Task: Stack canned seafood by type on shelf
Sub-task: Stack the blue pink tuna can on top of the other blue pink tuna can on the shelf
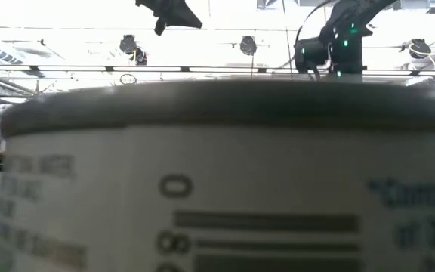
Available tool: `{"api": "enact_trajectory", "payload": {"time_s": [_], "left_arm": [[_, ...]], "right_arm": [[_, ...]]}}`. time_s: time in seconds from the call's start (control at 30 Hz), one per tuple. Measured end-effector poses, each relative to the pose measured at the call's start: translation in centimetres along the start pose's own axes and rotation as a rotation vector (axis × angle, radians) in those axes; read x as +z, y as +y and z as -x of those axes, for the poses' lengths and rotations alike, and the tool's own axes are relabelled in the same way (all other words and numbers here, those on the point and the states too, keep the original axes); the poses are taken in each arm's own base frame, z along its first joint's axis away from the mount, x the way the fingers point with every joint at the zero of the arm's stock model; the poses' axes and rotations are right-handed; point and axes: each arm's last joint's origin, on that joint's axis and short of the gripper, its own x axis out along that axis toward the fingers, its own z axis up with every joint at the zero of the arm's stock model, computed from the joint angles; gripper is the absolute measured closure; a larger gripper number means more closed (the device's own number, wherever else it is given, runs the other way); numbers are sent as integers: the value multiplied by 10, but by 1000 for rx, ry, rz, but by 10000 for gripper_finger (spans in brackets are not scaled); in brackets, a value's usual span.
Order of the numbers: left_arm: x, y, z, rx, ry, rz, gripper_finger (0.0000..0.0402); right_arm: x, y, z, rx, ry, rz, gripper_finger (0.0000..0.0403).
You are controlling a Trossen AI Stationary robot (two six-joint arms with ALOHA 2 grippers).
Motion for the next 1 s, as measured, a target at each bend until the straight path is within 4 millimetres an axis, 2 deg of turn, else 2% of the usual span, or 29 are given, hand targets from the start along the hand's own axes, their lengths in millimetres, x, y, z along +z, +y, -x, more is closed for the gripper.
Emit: {"api": "enact_trajectory", "payload": {"time_s": [0.13, 0.23, 0.33, 0.5, 0.6, 0.7, 0.87, 1.0], "left_arm": [[6, -9, -1, -57, -59, -14, 390], [8, -21, -7, -129, -100, -35, 385], [6, -38, -21, -234, -116, -113, 383], [-15, -76, -59, -346, -73, -280, 382], [-30, -95, -88, -328, -17, -331, 376], [-40, -114, -117, -364, 29, -346, 354], [-44, -154, -159, -449, 44, -473, 287], [-55, -173, -194, -418, 109, -598, 238]], "right_arm": [[1, -7, 33, 40, -58, -21, 403], [-7, -14, 62, 75, -98, -46, 403], [-22, -19, 90, 138, -151, -79, 403], [-57, -26, 124, 300, -237, -156, 403], [-75, -30, 137, 388, -264, -193, 403], [-88, -33, 145, 441, -289, -218, 403], [-99, -33, 151, 488, -297, -211, 403], [-102, -32, 152, 489, -293, -188, 403]]}}
